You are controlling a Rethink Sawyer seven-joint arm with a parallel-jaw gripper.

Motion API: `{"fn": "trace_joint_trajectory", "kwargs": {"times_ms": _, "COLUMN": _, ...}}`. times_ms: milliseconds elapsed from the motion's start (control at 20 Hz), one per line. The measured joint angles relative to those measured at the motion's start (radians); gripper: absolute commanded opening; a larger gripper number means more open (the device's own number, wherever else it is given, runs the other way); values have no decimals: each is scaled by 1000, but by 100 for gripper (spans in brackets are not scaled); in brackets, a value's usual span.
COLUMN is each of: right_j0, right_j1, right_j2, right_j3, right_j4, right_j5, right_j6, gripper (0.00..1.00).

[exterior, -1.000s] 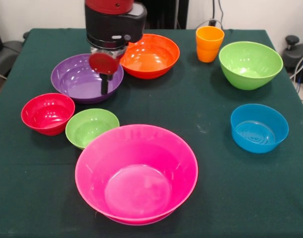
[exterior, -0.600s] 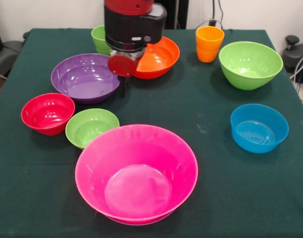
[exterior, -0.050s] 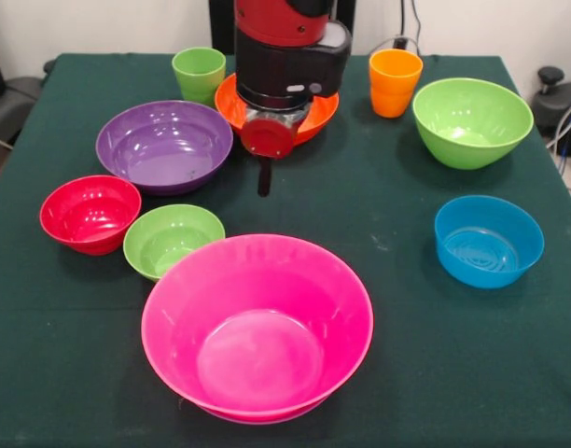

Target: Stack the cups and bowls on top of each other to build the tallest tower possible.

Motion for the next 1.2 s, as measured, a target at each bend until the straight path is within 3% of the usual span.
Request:
{"fn": "trace_joint_trajectory", "kwargs": {"times_ms": 600, "right_j0": 29, "right_j1": 72, "right_j2": -56, "right_j3": -77, "right_j4": 89, "right_j5": 13, "right_j6": 0, "gripper": 100}}
{"fn": "trace_joint_trajectory", "kwargs": {"times_ms": 1200, "right_j0": 123, "right_j1": 145, "right_j2": -123, "right_j3": -164, "right_j4": 229, "right_j5": 98, "right_j6": 0, "gripper": 100}}
